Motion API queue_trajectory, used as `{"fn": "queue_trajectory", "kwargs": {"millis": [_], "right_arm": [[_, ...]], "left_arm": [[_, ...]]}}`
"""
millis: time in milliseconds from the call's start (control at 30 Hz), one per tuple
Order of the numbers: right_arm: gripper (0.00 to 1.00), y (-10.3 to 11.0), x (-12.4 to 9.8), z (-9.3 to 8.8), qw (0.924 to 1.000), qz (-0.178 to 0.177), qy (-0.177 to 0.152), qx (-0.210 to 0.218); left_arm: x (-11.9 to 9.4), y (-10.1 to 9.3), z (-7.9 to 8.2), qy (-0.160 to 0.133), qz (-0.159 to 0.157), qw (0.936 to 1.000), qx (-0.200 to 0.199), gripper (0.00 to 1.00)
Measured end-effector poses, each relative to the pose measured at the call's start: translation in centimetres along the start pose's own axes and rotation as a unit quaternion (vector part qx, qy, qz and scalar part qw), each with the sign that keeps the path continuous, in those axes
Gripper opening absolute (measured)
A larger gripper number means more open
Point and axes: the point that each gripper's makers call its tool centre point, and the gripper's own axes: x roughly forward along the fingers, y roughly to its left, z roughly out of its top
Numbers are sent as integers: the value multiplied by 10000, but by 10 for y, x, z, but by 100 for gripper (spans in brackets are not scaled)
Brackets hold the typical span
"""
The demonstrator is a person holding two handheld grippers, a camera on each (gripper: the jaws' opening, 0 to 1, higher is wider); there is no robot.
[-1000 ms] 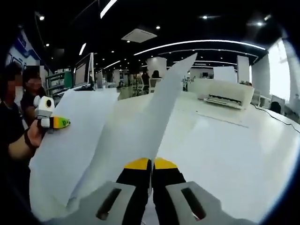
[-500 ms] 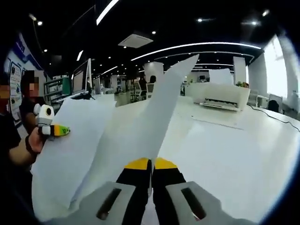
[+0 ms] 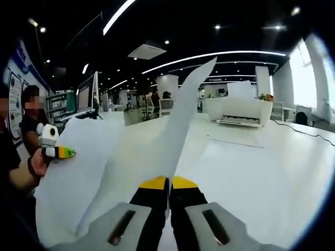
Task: Organize the stack of printing papers by aligning and flattening the scattered papers on the table
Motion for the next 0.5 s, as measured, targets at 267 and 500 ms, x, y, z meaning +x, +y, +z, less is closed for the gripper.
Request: {"fn": "queue_trajectory", "kwargs": {"millis": [267,500], "right_arm": [[0,-6,-9,12,9998,-65,-201,51],[0,-7,-19,26,9992,-102,-384,84]], "left_arm": [[0,0,0,11,1,10000,7,13],[0,0,0,7,-2,10000,1,13]]}}
